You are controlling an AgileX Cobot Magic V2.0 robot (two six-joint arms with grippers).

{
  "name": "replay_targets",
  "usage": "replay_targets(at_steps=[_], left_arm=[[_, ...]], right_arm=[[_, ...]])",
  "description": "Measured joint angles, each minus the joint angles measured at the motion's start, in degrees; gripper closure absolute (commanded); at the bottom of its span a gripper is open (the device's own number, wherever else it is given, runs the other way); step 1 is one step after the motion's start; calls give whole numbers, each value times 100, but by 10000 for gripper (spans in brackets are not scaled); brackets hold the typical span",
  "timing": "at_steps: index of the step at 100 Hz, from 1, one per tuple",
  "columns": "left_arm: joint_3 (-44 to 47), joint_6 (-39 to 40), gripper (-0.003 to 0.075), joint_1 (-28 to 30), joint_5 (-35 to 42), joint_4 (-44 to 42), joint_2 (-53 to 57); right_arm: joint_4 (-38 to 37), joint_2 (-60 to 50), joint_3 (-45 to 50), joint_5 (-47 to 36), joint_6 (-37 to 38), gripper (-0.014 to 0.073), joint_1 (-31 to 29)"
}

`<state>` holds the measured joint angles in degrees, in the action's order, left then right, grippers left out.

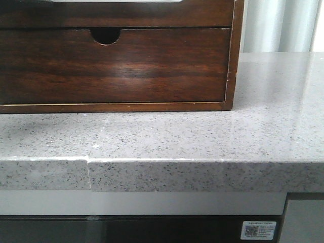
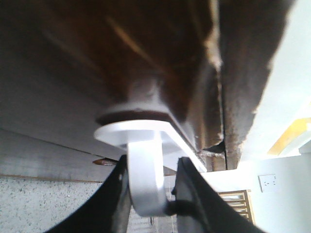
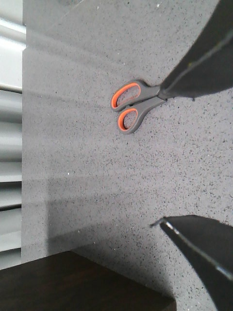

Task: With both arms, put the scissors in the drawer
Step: 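Pull the drawer open toward the robot with the left gripper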

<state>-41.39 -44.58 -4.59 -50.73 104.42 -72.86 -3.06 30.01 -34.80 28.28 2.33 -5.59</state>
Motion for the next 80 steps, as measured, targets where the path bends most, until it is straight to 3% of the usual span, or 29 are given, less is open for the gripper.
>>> replay_targets(at_steps=[25,80], left_arm=[[537,30,741,39,-86,36,500],[2179,205,741,65,-32,-189,2973]], right_arm=[[0,0,0,0,0,132,0],[0,0,0,-4,0,132,0]])
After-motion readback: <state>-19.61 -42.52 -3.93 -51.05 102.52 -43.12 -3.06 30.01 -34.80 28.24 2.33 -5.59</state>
